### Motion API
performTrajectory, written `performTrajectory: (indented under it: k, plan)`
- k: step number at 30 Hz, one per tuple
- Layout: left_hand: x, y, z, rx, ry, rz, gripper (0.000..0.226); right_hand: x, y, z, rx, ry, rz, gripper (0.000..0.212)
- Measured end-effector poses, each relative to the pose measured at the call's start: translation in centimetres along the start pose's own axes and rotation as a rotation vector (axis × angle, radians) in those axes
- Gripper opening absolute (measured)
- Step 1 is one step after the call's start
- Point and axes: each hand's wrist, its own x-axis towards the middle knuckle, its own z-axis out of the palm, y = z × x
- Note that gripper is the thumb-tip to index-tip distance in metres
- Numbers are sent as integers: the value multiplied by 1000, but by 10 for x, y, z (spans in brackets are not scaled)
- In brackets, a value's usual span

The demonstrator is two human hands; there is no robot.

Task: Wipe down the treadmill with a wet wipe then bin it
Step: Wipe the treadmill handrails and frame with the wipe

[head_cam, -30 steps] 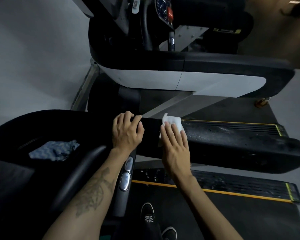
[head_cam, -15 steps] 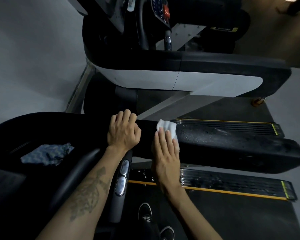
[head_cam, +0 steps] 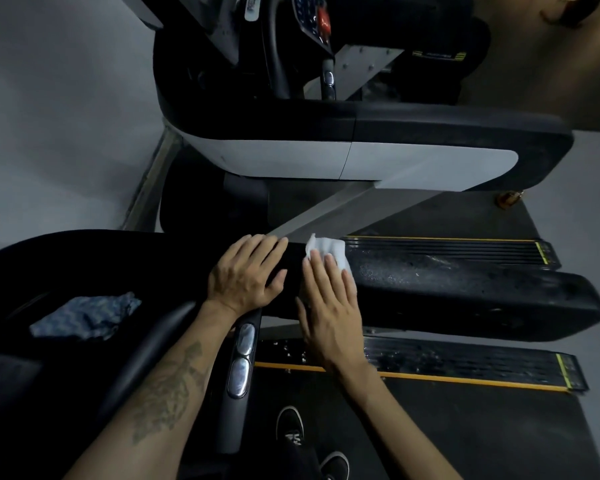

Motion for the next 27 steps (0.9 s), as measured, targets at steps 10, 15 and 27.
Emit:
performTrajectory:
  k: [10, 15, 27]
  plan:
    - [-3, -3, 4, 53, 22, 47, 50, -5, -6, 1, -4, 21, 85, 67]
    - [-2, -1, 4, 30, 35, 10, 48, 1, 15, -6, -46, 8, 70, 63]
    - [-3, -1, 6, 42, 39, 15, 49, 14, 24, -10, -22, -43, 91, 60]
